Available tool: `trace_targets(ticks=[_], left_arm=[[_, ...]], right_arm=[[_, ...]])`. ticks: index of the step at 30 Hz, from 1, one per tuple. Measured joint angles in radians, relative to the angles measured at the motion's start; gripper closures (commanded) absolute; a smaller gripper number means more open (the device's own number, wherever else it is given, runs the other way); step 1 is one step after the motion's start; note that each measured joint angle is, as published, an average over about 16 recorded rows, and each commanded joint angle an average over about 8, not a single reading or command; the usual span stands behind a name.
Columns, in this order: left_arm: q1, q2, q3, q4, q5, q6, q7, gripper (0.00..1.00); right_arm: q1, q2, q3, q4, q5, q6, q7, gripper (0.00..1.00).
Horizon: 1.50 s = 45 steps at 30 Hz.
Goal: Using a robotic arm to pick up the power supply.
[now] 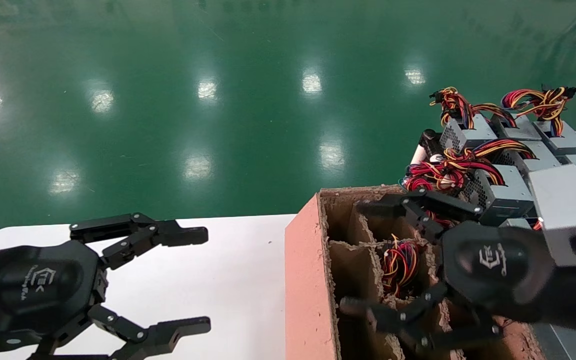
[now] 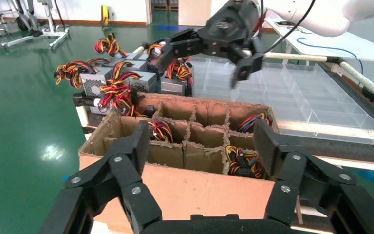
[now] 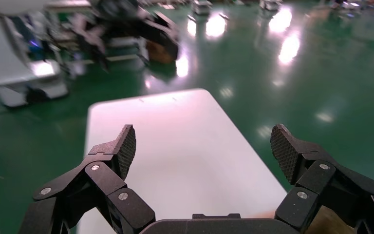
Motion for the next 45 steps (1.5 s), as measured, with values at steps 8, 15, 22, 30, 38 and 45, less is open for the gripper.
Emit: trace_targets(ticks=[8,15,22,30,38,45], left_arm=[[0.000,0.000,0.000,0.000,0.000,0.000,0.000,0.00],[0.000,0.000,0.000,0.000,-0.001,0.000,0.000,0.00],[0.000,0.000,0.000,0.000,-0.001,0.000,0.000,0.00],[0.000,0.000,0.000,0.000,-0.001,0.000,0.000,0.00],[0.000,0.000,0.000,0.000,-0.001,0.000,0.000,0.00],[0.000,0.000,0.000,0.000,-0.001,0.000,0.000,0.00]], right_arm=[[-0.016,-0.034,0.002,-0.006,0.062,-0.059,0.002,0.00],[-0.021,-0.042,0.002,-0.007,0.078,-0.074,0.003,0.00],[-0.020,-0.039,0.002,-0.007,0.073,-0.070,0.003,0.00],[-0.018,-0.036,0.002,-0.007,0.067,-0.065,0.003,0.00],[-0.017,-0.035,0.002,-0.006,0.064,-0.062,0.003,0.00],[-0.017,-0.034,0.002,-0.006,0.062,-0.061,0.003,0.00]])
